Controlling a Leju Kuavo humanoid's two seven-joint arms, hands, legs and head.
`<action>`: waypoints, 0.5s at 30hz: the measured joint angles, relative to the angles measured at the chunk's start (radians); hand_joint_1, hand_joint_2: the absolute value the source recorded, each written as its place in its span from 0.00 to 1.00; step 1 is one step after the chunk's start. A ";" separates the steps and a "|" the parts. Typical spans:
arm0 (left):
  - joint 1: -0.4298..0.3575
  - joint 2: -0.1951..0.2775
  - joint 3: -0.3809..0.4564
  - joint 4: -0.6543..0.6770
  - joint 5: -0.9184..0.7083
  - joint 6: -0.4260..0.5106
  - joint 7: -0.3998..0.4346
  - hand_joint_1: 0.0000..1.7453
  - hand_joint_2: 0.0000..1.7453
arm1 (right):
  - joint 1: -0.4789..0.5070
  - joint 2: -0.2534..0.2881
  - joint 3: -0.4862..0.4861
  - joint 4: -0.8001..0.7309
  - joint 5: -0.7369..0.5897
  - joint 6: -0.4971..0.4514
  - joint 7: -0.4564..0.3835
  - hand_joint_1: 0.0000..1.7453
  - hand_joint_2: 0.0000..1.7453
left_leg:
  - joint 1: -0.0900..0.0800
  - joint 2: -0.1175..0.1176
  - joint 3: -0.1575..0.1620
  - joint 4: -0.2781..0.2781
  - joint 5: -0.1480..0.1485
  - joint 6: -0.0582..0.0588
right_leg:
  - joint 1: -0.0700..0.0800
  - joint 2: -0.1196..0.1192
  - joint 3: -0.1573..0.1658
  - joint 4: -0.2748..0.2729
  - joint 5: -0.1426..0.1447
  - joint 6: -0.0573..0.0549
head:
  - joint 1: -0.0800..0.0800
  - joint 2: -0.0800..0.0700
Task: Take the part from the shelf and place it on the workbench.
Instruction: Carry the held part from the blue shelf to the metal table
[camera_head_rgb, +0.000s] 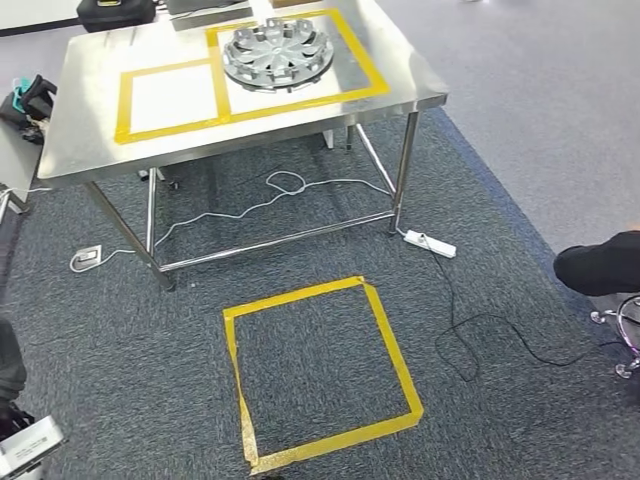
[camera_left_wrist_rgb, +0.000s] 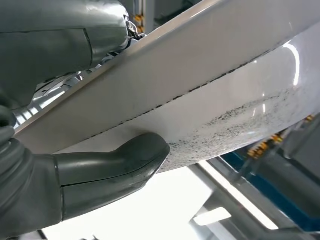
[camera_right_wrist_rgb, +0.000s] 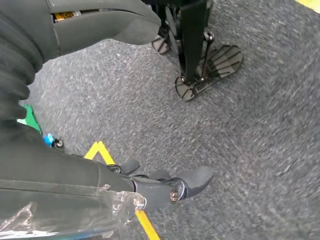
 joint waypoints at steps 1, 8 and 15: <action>0.006 0.000 0.005 -0.001 0.002 0.000 -0.004 1.00 1.00 | -0.002 0.000 0.000 0.000 0.003 0.001 0.000 0.00 1.00 | -0.003 0.021 0.038 -0.069 0.030 0.004 | 0.001 -0.012 0.002 0.000 -0.002 0.002 | 0.000 0.000; 0.039 -0.002 0.033 -0.011 0.013 0.000 -0.017 1.00 1.00 | -0.014 -0.004 0.004 0.000 0.016 0.008 -0.033 0.00 1.00 | -0.006 0.029 0.102 -0.202 0.064 0.039 | 0.011 -0.030 0.003 0.024 -0.037 0.034 | 0.003 0.000; 0.062 -0.007 0.051 -0.022 0.025 0.000 -0.025 1.00 1.00 | -0.012 -0.012 0.012 0.001 0.022 0.014 -0.079 0.00 1.00 | 0.002 -0.011 0.103 -0.202 0.066 0.048 | 0.003 0.058 -0.106 0.235 -0.097 0.047 | 0.009 0.000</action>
